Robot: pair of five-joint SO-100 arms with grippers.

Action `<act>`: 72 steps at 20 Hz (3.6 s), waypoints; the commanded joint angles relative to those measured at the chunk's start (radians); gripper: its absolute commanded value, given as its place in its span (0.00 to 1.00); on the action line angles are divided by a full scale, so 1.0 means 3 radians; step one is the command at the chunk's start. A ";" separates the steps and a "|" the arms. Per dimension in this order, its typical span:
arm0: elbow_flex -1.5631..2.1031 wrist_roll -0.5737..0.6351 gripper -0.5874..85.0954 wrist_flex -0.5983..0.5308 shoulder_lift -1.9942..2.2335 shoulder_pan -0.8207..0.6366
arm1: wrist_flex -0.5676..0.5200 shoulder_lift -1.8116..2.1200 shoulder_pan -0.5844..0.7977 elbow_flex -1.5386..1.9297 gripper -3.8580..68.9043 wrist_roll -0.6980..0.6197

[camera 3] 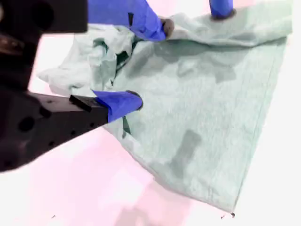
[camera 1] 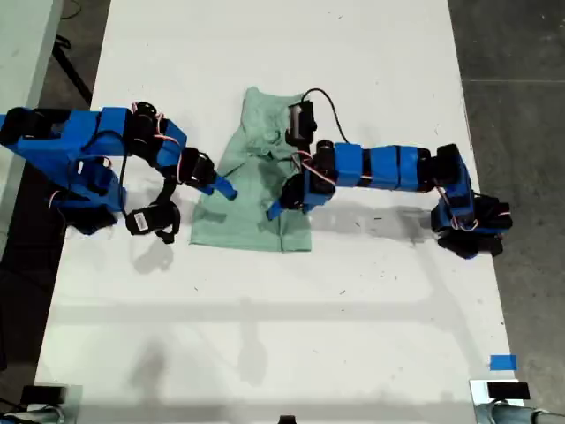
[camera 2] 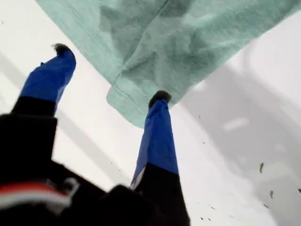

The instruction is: Fold t-shirt

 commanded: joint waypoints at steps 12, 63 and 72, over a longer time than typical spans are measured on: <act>0.1375 -0.0261 0.31 -0.0440 0.0404 -0.0210 | 0.0220 0.1043 0.0271 0.0557 0.50 -0.0281; -0.3278 -0.0164 0.29 0.0614 -0.3267 -0.0225 | 0.0107 0.1150 0.0056 0.1007 0.49 -0.0123; -0.2286 -0.0235 0.34 0.1381 -0.1595 0.0353 | 0.0087 0.1176 -0.0179 0.0987 0.42 0.0015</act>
